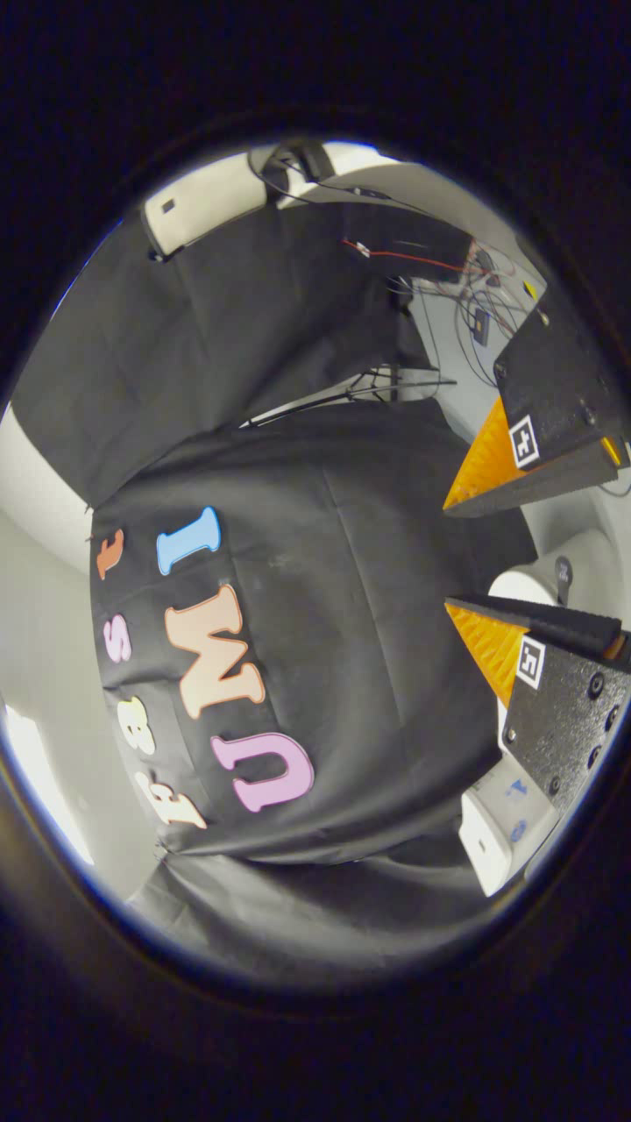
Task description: Open the toilet lid.
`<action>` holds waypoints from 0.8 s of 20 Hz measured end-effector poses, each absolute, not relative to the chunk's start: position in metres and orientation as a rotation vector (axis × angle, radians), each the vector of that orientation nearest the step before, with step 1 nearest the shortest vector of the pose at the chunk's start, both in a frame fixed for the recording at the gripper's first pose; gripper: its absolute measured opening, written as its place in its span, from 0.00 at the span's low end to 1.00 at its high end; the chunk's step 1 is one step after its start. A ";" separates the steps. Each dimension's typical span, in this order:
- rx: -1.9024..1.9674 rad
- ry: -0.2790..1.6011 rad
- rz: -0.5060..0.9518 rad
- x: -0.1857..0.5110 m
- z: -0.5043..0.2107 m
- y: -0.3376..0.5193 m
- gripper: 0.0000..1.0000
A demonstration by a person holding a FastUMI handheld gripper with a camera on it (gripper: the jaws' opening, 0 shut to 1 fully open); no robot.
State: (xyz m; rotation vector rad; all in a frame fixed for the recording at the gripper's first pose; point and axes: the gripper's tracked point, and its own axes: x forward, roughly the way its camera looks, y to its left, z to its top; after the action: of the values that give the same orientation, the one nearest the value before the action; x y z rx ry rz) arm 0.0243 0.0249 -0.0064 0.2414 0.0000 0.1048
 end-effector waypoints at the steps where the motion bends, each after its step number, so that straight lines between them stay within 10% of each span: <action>1: 0.274 -0.003 0.115 0.030 -0.007 0.031 0.55; 16: 0.919 0.185 0.048 0.072 -0.164 0.080 0.55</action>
State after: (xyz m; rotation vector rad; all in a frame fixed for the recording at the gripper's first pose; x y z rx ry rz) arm 0.0720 0.0798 -0.1639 0.9188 0.1851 0.0477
